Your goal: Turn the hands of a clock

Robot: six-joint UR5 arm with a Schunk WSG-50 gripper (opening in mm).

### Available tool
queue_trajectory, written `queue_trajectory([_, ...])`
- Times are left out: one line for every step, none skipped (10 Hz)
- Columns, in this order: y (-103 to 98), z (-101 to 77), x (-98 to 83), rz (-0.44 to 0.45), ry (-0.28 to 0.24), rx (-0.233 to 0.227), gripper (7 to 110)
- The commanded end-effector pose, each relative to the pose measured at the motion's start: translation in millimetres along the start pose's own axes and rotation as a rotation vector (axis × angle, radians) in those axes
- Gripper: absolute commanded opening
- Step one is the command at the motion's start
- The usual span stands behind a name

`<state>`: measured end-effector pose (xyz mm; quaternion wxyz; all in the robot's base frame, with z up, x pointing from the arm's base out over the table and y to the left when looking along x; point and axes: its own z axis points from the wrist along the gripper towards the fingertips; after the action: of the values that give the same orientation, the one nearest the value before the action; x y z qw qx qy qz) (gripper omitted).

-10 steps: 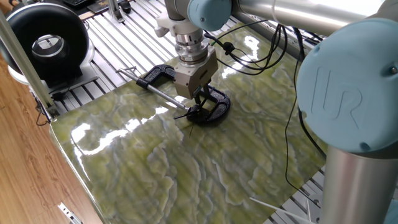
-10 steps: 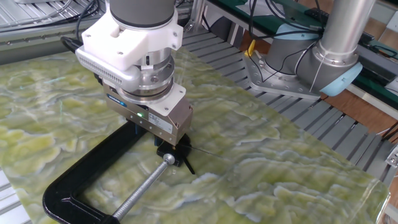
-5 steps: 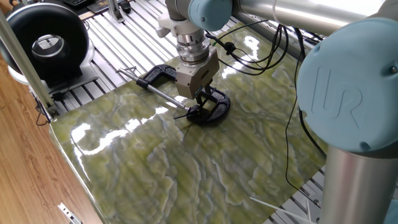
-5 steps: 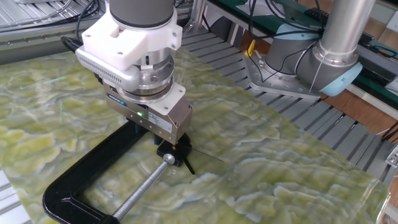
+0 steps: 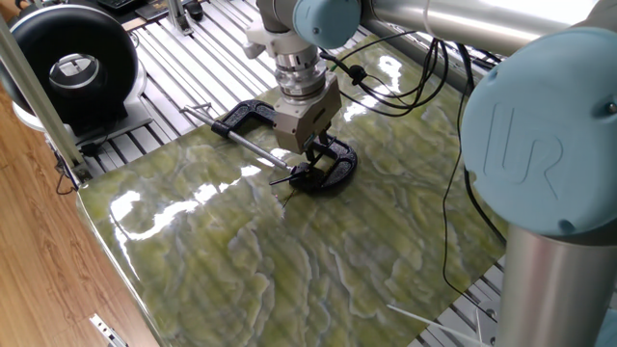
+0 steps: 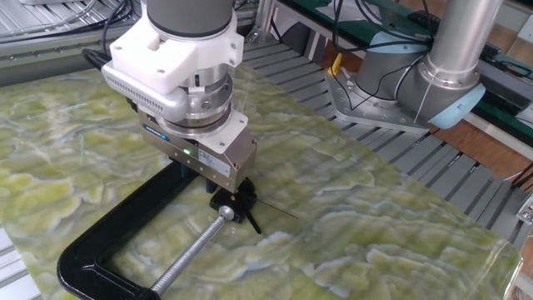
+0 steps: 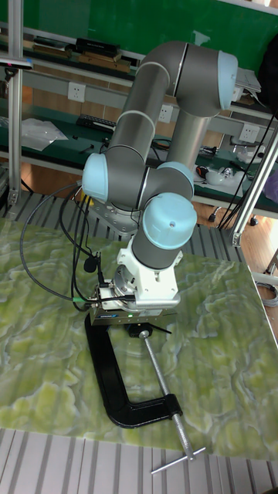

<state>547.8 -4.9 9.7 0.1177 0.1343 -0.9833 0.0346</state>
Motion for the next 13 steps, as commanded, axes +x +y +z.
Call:
queue_trajectory([-0.3, 0.4, 1.5, 0.005, -0.001, -0.008, 44])
queue_trajectory([-1.9, 1.6, 2.8, 0.005, 0.0, -0.005, 44])
queue_trajectory([-2.1, 1.7, 3.1, 0.005, 0.0, -0.005, 44])
queue_trajectory([-2.1, 1.7, 3.1, 0.005, 0.0, -0.005, 44])
queue_trajectory([-2.1, 1.8, 3.0, 0.005, 0.0, -0.005, 44])
queue_trajectory([-2.1, 1.9, 3.1, 0.005, 0.0, -0.005, 44])
queue_trajectory([-3.5, 2.2, 4.2, 0.007, 0.003, 0.0, 44])
queue_trajectory([-3.2, 2.3, 4.1, 0.006, 0.002, -0.001, 44])
queue_trajectory([-2.8, 2.2, 3.9, 0.006, 0.002, -0.003, 44])
queue_trajectory([-2.9, 2.2, 3.5, 0.006, 0.0, -0.002, 44])
queue_trajectory([-2.7, 1.5, 2.0, 0.006, -0.004, -0.002, 44])
queue_trajectory([0.1, -0.8, -0.7, 0.002, -0.006, -0.009, 44])
queue_trajectory([2.3, -4.9, -4.7, 0.004, -0.006, -0.008, 44])
